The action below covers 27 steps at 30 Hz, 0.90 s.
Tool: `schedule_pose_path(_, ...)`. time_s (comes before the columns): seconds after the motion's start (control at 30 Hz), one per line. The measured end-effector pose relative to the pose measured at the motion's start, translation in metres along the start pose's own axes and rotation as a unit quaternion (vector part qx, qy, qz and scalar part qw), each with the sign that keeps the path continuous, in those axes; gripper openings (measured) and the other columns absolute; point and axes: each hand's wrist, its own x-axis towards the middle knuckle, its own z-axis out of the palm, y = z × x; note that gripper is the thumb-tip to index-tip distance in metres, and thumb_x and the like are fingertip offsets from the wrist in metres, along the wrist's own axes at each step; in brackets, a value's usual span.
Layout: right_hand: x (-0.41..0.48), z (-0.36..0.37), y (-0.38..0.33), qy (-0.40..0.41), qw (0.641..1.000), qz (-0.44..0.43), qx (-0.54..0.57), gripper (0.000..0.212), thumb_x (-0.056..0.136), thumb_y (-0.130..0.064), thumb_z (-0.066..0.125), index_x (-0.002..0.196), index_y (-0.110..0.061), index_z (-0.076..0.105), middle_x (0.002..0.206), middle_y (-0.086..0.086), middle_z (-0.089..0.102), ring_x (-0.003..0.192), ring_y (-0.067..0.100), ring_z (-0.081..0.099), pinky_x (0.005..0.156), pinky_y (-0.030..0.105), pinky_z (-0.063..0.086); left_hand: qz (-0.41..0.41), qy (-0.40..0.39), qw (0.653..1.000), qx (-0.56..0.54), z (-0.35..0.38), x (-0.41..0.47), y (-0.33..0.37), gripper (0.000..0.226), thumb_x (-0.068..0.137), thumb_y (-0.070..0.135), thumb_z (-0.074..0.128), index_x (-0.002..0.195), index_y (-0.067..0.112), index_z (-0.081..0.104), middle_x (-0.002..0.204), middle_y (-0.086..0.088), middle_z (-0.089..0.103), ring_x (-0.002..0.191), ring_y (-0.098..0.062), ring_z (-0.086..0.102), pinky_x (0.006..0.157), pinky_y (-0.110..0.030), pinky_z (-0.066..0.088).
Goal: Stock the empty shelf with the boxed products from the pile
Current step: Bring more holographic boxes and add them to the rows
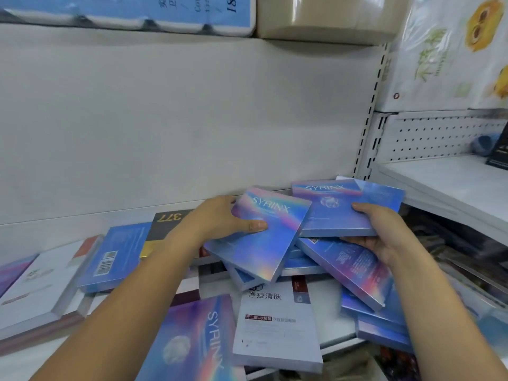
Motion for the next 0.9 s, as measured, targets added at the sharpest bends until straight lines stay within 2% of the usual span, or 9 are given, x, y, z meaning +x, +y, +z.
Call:
schedule_pose_path(0.03,-0.001,0.000,-0.001,0.004,1.000,0.000,0.009,0.015,0.096,-0.015,0.062,0.109,-0.007,0.061,0.093,0.013,0.067,0.077,0.029,0.066,0.053,0.040,0.063,-0.002,-0.006,0.999,-0.042,0.000,0.001,-0.002,0.077,0.062,0.073,0.080,0.125,0.031,0.067,0.123,0.012,0.070,0.110,-0.012,0.065,0.093,-0.031,0.052)
schedule_pose_path(0.1,-0.002,0.001,-0.002,0.010,1.000,0.001,0.024,0.011,0.096,-0.013,0.062,0.105,-0.007,0.062,0.094,0.013,0.067,0.079,0.029,0.066,0.053,0.041,0.063,0.002,-0.003,0.990,-0.142,0.001,0.000,-0.007,0.041,0.074,0.051,0.085,0.104,0.024,0.076,0.099,0.009,0.078,0.092,-0.013,0.073,0.082,-0.029,0.057)
schedule_pose_path(0.17,-0.003,0.001,-0.001,0.011,0.999,-0.001,0.037,0.004,0.095,-0.012,0.062,0.097,-0.008,0.063,0.094,0.013,0.068,0.082,0.030,0.067,0.054,0.042,0.063,0.002,0.012,0.970,-0.241,-0.004,-0.004,-0.009,0.019,0.083,0.030,0.083,0.098,0.020,0.076,0.092,0.004,0.080,0.088,-0.018,0.076,0.076,-0.031,0.060)
schedule_pose_path(0.2,-0.003,-0.001,-0.001,0.010,0.999,-0.002,0.046,0.003,0.095,-0.012,0.062,0.096,-0.009,0.063,0.095,0.013,0.069,0.083,0.030,0.068,0.055,0.042,0.063,0.001,0.026,0.961,-0.275,-0.008,-0.006,-0.011,0.016,0.086,0.024,0.081,0.100,0.019,0.076,0.093,0.003,0.080,0.089,-0.020,0.076,0.076,-0.032,0.060)
schedule_pose_path(0.37,-0.003,-0.010,0.002,-0.039,0.997,-0.015,0.071,0.021,0.094,-0.010,0.065,0.114,-0.004,0.064,0.112,0.016,0.073,0.092,0.030,0.072,0.069,0.046,0.064,-0.009,0.132,0.912,-0.388,-0.025,-0.020,-0.028,0.016,0.090,0.021,0.076,0.105,0.019,0.072,0.105,-0.004,0.078,0.086,-0.022,0.074,0.081,-0.038,0.059)
schedule_pose_path(0.47,-0.008,-0.013,0.002,-0.058,0.997,-0.035,0.047,0.036,0.092,-0.009,0.068,0.126,-0.005,0.059,0.115,0.012,0.074,0.083,0.022,0.074,0.063,0.036,0.062,-0.009,0.199,0.872,-0.448,-0.031,-0.034,-0.042,0.024,0.086,0.020,0.079,0.108,0.017,0.071,0.098,-0.005,0.080,0.078,-0.020,0.077,0.066,-0.033,0.062)
schedule_pose_path(0.67,-0.016,-0.012,0.001,-0.071,0.995,-0.060,0.034,0.040,0.090,-0.009,0.067,0.130,-0.008,0.061,0.115,0.008,0.075,0.088,0.023,0.073,0.074,0.037,0.059,-0.018,0.267,0.833,-0.485,-0.029,-0.057,-0.069,0.028,0.088,0.023,0.077,0.115,0.021,0.068,0.100,-0.006,0.079,0.075,-0.020,0.076,0.060,-0.031,0.061)
schedule_pose_path(0.8,-0.018,-0.010,0.003,-0.065,0.994,-0.068,0.047,0.029,0.091,-0.008,0.066,0.120,-0.007,0.065,0.105,0.006,0.076,0.072,0.014,0.074,0.057,0.026,0.059,-0.018,0.303,0.813,-0.496,-0.029,-0.070,-0.077,0.030,0.091,0.021,0.075,0.119,0.019,0.066,0.089,0.001,0.079,0.068,-0.014,0.075,0.053,-0.026,0.058)
schedule_pose_path(0.9,-0.019,-0.013,0.005,-0.059,0.994,-0.078,0.051,0.027,0.091,-0.009,0.067,0.118,-0.011,0.065,0.114,0.009,0.073,0.071,0.013,0.073,0.054,0.025,0.058,-0.018,0.319,0.816,-0.482,-0.030,-0.077,-0.080,0.032,0.091,0.022,0.074,0.120,0.013,0.067,0.097,-0.005,0.078,0.070,-0.015,0.075,0.058,-0.028,0.059)
